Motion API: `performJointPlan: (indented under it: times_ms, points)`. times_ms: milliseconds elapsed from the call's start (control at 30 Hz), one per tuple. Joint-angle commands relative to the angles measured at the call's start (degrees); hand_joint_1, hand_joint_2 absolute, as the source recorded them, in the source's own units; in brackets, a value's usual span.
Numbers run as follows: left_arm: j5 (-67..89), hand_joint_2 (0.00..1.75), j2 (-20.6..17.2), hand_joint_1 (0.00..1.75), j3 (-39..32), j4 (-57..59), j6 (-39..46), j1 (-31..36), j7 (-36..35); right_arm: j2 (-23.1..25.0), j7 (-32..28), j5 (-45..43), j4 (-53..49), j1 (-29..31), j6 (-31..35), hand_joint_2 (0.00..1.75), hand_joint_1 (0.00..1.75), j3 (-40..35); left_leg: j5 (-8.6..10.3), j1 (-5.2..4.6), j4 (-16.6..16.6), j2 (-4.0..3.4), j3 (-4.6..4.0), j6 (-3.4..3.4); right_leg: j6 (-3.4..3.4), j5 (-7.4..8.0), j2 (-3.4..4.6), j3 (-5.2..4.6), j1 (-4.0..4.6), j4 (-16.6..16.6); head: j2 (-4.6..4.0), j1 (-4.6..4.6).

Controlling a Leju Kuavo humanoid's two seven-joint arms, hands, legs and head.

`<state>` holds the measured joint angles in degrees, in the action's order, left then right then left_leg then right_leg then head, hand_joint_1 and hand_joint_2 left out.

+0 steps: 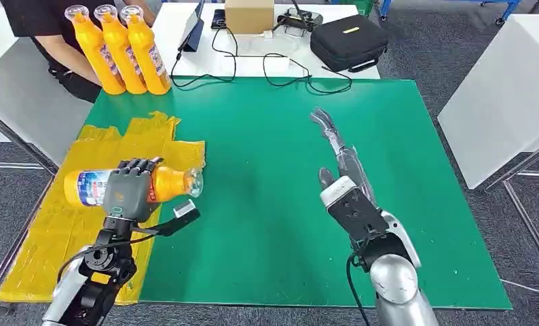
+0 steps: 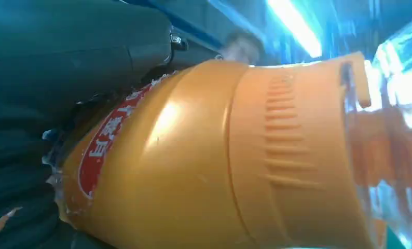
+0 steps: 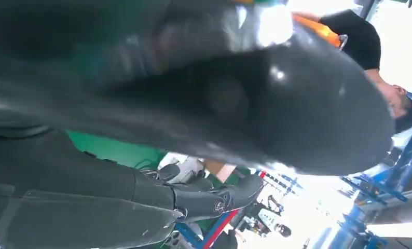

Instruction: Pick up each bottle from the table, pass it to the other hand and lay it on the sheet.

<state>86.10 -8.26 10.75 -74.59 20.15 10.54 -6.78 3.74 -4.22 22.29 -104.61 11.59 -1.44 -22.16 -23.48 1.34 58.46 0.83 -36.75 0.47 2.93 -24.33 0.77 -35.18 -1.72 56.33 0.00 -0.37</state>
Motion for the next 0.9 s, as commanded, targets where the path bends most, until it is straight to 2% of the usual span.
performJointPlan:
  times_ms: [33,133,167,200,233,367,400,467,700,733,900]
  points:
    - [0.9,1.75,0.0,1.75,1.4,16.2,-2.5,4.5,-0.7,-1.0,-0.3,-0.1,-0.1,-0.4,-0.7,0.00,0.00,2.4,-0.11,0.01,0.0,0.02,0.42,0.06,-0.22,-0.13,-0.17,0.45,0.08,0.0,0.00,0.00]
    - [2.2,1.75,0.1,1.75,1.7,21.9,-3.4,5.5,-0.8,-0.8,-1.0,-0.4,1.2,-0.4,-1.6,0.00,0.00,2.4,-0.07,0.00,-0.1,0.05,0.41,0.06,-0.20,-0.11,-0.19,0.44,0.06,-0.1,0.00,-0.02]
    - [3.0,1.75,0.1,1.50,2.0,23.9,-3.4,6.0,-0.8,-0.9,-1.4,-0.6,1.7,-0.2,-1.8,0.00,0.00,2.3,-0.07,-0.02,-0.1,0.06,0.50,0.07,-0.22,-0.12,-0.22,0.54,0.05,-0.1,0.00,0.00]
    - [1.8,1.75,0.4,0.00,1.6,25.2,-2.7,6.3,0.3,-0.9,-1.5,-0.7,2.0,-0.2,-1.8,0.00,0.00,2.4,-0.02,-0.03,-0.1,0.01,0.29,0.04,-0.12,-0.05,-0.10,0.30,0.01,-0.1,0.00,0.00]
    - [2.0,1.75,0.4,0.00,1.7,25.9,-2.9,6.7,0.2,-1.0,-1.5,-0.7,2.1,-0.2,-1.8,0.00,0.00,2.5,-0.07,-0.04,-0.1,-0.02,0.47,0.07,-0.20,-0.09,-0.13,0.49,0.03,-0.1,0.00,0.00]
    - [2.0,1.75,0.5,0.00,1.7,26.0,-2.9,6.8,0.2,-1.1,-1.5,-0.7,2.1,-0.3,-1.7,0.00,0.00,2.7,-0.02,-0.01,-0.1,0.05,0.21,0.04,-0.11,-0.05,-0.14,0.23,0.02,-0.1,0.00,-0.02]
    - [2.0,1.75,0.5,0.00,1.7,26.0,-3.0,7.0,0.2,-1.1,-1.5,-0.7,2.0,-0.2,-1.7,0.00,0.00,2.7,-0.05,-0.04,-0.1,0.12,0.40,0.07,-0.17,-0.12,-0.24,0.45,0.02,-0.1,0.00,0.00]
    - [2.0,1.75,0.5,0.00,1.7,26.0,-3.0,7.0,0.2,-1.1,-1.5,-0.7,2.0,-0.2,-1.7,0.00,0.00,2.7,-0.01,-0.02,-0.1,0.01,0.21,0.04,-0.10,-0.02,-0.12,0.26,0.01,-0.1,0.00,-0.02]
    - [2.0,1.75,0.5,0.00,1.7,26.0,-3.0,7.0,0.2,-1.1,-1.5,-0.7,2.0,-0.2,-1.7,0.00,0.00,2.7,-0.02,-0.02,-0.1,0.00,0.39,0.05,-0.14,-0.04,-0.13,0.43,0.02,-0.1,0.00,-0.02]
    - [2.5,0.00,0.4,0.00,1.9,26.4,-3.5,7.2,-0.2,-1.1,-1.5,-0.7,1.9,-0.3,-1.7,0.00,0.00,2.7,-0.06,-0.01,-0.1,-0.04,0.53,0.08,-0.22,-0.06,-0.14,0.58,0.05,-0.1,0.00,0.00]
    - [-1.0,0.00,1.4,0.00,0.4,25.4,-1.0,8.0,1.1,-1.2,-1.4,-0.2,1.4,-1.0,-0.8,0.00,0.00,4.3,0.02,-0.02,-0.1,0.05,0.35,0.04,-0.10,-0.02,-0.15,0.42,0.01,-0.1,0.00,-0.02]
